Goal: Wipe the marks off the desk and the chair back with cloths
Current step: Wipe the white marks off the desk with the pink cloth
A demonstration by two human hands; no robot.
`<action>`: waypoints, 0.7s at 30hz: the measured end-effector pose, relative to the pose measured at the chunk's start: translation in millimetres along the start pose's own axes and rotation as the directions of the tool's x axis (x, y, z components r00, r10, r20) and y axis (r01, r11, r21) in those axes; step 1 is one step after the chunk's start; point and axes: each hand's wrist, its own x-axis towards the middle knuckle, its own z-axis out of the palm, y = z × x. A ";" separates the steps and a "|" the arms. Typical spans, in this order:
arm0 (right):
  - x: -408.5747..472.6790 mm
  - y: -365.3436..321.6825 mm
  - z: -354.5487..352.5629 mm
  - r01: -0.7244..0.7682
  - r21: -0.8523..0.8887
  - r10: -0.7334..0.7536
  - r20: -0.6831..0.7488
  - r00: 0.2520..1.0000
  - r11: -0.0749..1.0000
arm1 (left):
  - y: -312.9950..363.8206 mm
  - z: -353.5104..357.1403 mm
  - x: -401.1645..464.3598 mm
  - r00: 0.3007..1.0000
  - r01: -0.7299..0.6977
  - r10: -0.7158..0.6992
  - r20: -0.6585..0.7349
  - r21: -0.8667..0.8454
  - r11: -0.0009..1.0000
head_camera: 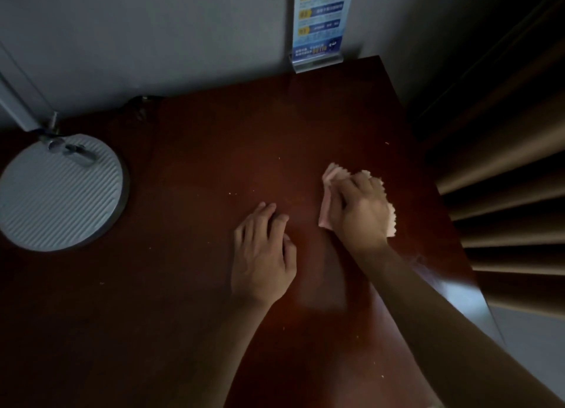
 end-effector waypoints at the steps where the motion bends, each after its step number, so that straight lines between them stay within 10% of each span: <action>1: -3.9 1.2 -2.8 -0.076 -0.001 0.076 -0.024 0.997 0.997 | 0.2 0.1 -0.3 1.000 0.001 -0.001 0.000 0.000 1.000; 9: -38.7 -35.0 -6.0 0.199 0.115 -0.203 0.022 0.979 0.973 | -2.9 -1.3 -1.5 1.000 0.004 -0.004 0.013 -0.001 1.000; 14: -20.4 57.0 -25.2 -0.109 -0.098 0.110 0.003 0.994 0.989 | -0.6 -0.4 0.2 1.000 0.002 -0.002 0.010 0.023 1.000; 18: -18.8 78.3 -44.8 -0.539 -0.077 0.518 -0.193 0.833 0.839 | 1.2 0.4 -2.5 1.000 -0.002 0.002 0.009 0.020 1.000; 21: -26.9 56.5 -42.6 -0.255 -0.057 0.241 -0.189 0.952 0.965 | 1.0 -0.1 -2.2 1.000 -0.005 0.005 0.000 0.017 1.000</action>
